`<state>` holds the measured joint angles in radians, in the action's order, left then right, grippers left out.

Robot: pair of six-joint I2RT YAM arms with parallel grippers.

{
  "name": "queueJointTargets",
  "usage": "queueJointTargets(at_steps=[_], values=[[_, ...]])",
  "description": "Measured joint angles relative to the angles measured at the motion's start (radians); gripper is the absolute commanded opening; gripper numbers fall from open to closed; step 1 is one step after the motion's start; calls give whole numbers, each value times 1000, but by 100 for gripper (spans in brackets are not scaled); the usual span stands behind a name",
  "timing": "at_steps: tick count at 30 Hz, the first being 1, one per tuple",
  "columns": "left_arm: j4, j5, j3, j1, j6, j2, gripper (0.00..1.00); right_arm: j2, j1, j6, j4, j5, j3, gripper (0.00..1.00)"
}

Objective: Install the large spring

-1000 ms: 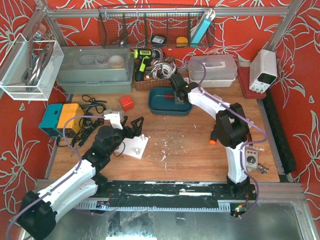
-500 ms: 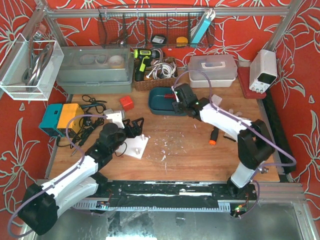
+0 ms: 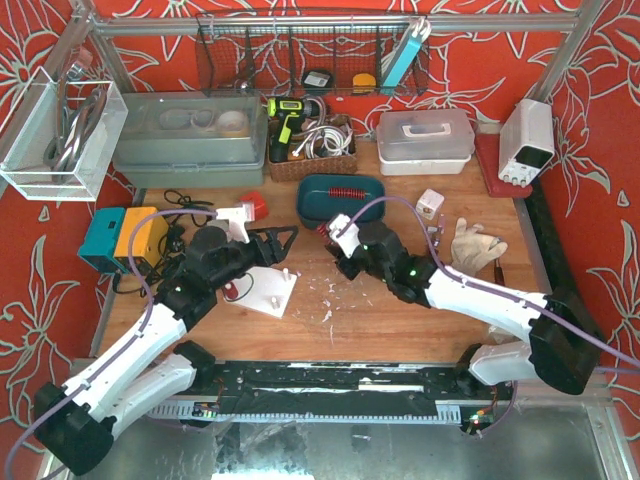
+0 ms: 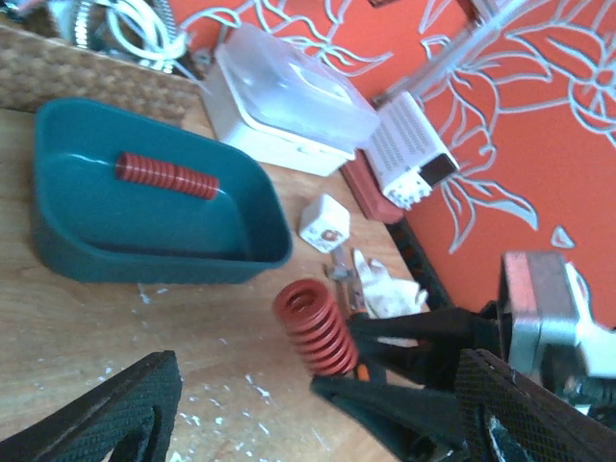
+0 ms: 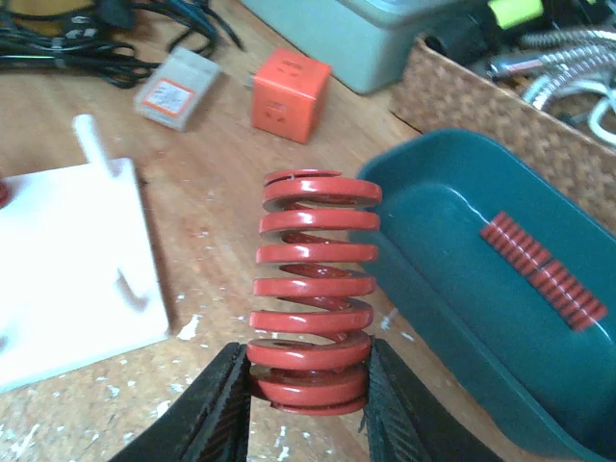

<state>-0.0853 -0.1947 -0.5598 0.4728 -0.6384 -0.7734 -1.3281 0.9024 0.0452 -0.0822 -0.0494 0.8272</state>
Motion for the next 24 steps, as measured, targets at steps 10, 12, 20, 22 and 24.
queueJointTargets(at_steps=[10,12,20,22,24], values=[[86,-207,-100,0,-18,-104,69,73,127,143,-214,50,-182,0],[104,-232,-109,0,-17,-131,66,76,135,161,-240,51,-186,0],[125,-318,-119,0,-32,-198,52,82,153,204,-303,51,-193,0],[126,-333,-119,0,-35,-203,49,82,158,209,-309,51,-193,0],[126,-346,-119,0,-38,-207,45,82,163,214,-314,50,-193,0]])
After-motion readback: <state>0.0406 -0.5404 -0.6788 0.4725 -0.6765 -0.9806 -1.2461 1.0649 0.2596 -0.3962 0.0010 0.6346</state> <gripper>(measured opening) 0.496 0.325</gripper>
